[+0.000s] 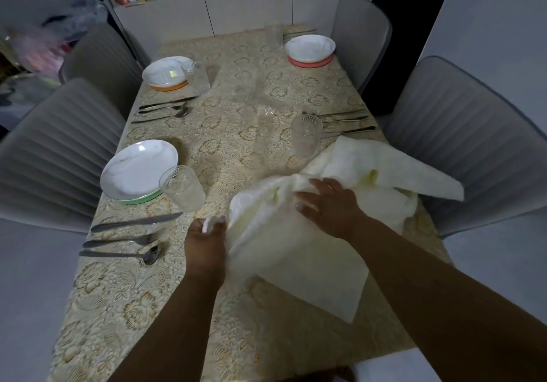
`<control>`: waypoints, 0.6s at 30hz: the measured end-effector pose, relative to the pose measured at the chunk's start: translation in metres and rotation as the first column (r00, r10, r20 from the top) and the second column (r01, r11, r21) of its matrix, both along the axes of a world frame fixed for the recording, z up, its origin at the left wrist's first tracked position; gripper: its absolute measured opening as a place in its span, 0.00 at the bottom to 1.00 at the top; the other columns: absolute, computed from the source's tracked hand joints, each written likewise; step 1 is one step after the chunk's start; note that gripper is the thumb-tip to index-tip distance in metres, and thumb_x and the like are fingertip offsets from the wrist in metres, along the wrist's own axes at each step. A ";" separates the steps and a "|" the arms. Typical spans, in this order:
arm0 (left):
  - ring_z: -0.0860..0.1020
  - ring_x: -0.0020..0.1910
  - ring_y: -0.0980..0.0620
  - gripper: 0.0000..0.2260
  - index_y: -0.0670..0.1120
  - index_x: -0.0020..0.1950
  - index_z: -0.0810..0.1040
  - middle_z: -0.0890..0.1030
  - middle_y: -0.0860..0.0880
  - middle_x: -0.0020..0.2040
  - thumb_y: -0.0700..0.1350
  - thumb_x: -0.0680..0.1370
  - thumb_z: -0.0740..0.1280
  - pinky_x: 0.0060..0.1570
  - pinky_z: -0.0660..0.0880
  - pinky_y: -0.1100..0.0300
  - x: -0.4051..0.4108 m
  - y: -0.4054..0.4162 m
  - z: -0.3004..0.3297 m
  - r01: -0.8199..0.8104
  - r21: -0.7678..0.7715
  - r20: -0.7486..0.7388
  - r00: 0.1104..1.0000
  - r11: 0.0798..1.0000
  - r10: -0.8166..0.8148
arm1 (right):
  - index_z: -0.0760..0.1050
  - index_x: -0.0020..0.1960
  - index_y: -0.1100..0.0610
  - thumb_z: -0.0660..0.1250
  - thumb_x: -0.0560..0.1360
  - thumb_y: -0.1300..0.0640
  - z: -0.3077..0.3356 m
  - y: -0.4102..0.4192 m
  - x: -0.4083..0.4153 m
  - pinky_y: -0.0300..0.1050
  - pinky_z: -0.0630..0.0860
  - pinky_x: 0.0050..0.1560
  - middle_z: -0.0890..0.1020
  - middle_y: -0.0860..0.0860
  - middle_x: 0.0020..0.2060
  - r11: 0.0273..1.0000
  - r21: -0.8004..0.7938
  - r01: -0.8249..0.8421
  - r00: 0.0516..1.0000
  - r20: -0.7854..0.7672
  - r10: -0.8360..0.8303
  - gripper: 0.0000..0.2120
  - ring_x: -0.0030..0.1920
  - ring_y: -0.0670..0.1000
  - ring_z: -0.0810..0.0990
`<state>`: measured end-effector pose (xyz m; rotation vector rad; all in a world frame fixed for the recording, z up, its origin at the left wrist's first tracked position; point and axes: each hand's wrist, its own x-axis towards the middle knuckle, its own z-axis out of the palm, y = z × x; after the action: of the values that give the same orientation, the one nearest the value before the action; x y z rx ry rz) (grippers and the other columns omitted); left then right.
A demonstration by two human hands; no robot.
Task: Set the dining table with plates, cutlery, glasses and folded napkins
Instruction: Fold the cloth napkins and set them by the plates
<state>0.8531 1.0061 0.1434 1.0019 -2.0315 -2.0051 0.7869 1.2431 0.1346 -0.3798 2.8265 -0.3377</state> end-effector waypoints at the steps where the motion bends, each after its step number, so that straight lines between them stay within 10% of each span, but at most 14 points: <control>1: 0.77 0.41 0.45 0.06 0.45 0.45 0.75 0.79 0.42 0.42 0.46 0.77 0.69 0.42 0.76 0.49 0.003 -0.003 0.002 0.050 -0.012 0.017 0.999 0.999 -0.050 | 0.58 0.73 0.37 0.44 0.76 0.31 -0.004 -0.001 -0.001 0.58 0.55 0.70 0.56 0.46 0.76 1.000 0.021 0.018 0.999 0.033 -0.018 0.28 0.75 0.54 0.52; 6: 0.79 0.34 0.46 0.09 0.41 0.41 0.81 0.82 0.43 0.35 0.46 0.72 0.74 0.32 0.73 0.60 0.020 -0.011 0.012 0.290 -0.040 0.163 0.946 0.956 -0.280 | 0.47 0.77 0.47 0.56 0.75 0.34 -0.006 -0.015 0.003 0.55 0.59 0.66 0.62 0.48 0.73 0.997 0.076 0.019 0.997 -0.080 -0.013 0.37 0.72 0.55 0.59; 12: 0.77 0.36 0.51 0.07 0.45 0.41 0.76 0.78 0.51 0.35 0.45 0.77 0.69 0.38 0.73 0.60 0.013 -0.034 0.041 -0.175 0.051 -0.177 0.967 0.983 0.181 | 0.55 0.76 0.51 0.54 0.77 0.35 0.007 -0.013 -0.011 0.54 0.61 0.67 0.63 0.52 0.73 0.968 -0.079 0.238 0.960 -0.134 -0.247 0.33 0.71 0.57 0.61; 18: 0.83 0.40 0.51 0.04 0.44 0.46 0.80 0.84 0.49 0.39 0.43 0.78 0.67 0.41 0.80 0.58 0.010 -0.032 0.065 -0.046 0.236 -0.303 0.946 0.971 0.118 | 0.54 0.76 0.49 0.61 0.71 0.31 0.012 -0.054 -0.005 0.52 0.63 0.64 0.77 0.48 0.60 0.975 -0.215 0.047 0.996 0.085 -0.030 0.41 0.66 0.53 0.69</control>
<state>0.8632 0.9738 0.2081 0.7259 -1.6010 -2.2213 0.7815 1.1891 0.1469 -0.3468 2.7270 -0.6583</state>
